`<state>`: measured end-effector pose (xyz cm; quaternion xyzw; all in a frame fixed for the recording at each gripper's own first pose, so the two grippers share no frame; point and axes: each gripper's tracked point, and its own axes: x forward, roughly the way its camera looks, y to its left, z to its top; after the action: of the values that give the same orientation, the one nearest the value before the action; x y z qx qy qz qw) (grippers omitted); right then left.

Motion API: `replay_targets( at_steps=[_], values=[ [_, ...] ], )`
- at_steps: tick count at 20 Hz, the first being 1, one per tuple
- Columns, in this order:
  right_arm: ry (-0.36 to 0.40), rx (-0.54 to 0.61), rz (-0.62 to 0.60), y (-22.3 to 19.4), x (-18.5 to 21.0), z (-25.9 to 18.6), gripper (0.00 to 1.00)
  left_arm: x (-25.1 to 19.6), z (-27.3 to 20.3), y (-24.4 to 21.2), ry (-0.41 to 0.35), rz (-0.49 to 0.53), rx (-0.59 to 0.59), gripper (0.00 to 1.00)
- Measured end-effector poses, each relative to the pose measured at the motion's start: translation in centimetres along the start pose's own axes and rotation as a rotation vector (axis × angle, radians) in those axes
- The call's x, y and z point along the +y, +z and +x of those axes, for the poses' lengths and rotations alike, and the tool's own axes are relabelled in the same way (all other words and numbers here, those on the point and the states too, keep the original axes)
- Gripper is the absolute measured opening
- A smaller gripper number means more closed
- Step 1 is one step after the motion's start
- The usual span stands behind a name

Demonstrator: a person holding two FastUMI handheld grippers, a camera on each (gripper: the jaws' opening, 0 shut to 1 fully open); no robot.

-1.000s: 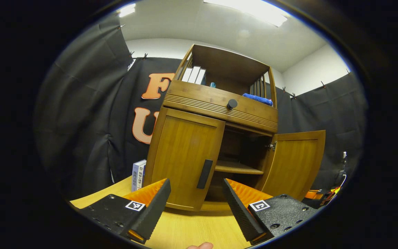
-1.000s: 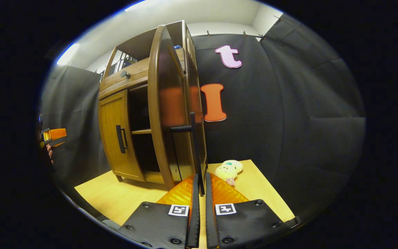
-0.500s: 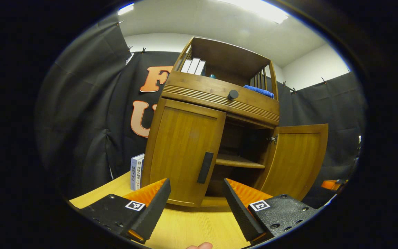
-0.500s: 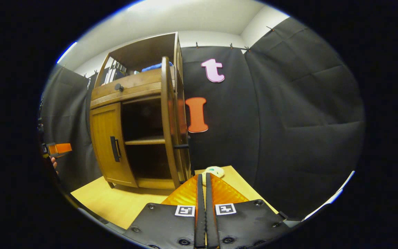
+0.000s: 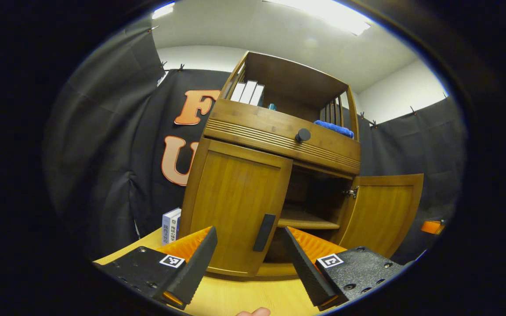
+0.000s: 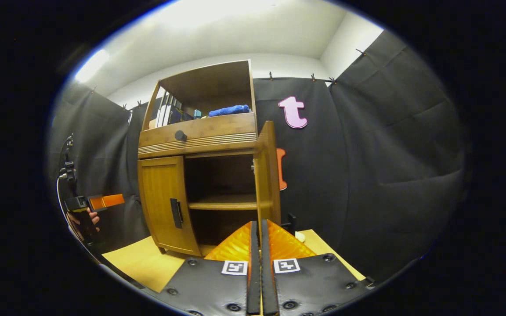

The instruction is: Open the right door of the double-door shoe cabinet with the right hand, and open the left door with the left hand.

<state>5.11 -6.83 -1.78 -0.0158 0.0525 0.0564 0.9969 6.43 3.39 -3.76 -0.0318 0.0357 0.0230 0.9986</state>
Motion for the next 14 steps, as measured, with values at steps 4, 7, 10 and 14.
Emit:
replay_targets(
  at_steps=[4,7,10,14],
  values=[
    [0.007,-0.005,-0.015,0.4,2.0,-0.1,0.31,0.1,2.3,1.2,-0.011,0.035,-0.021,0.91],
    [0.037,-0.016,-0.027,0.3,3.6,-0.2,0.76,-1.2,4.6,1.3,-0.057,0.061,-0.018,0.95],
    [0.034,-0.040,-0.024,0.2,3.8,-1.2,0.91,-2.3,7.0,0.2,-0.102,0.099,-0.002,0.96],
    [0.064,-0.039,-0.023,-0.1,4.7,-2.6,0.97,-3.8,10.6,-2.6,-0.164,0.141,0.027,0.95]
  ],
)
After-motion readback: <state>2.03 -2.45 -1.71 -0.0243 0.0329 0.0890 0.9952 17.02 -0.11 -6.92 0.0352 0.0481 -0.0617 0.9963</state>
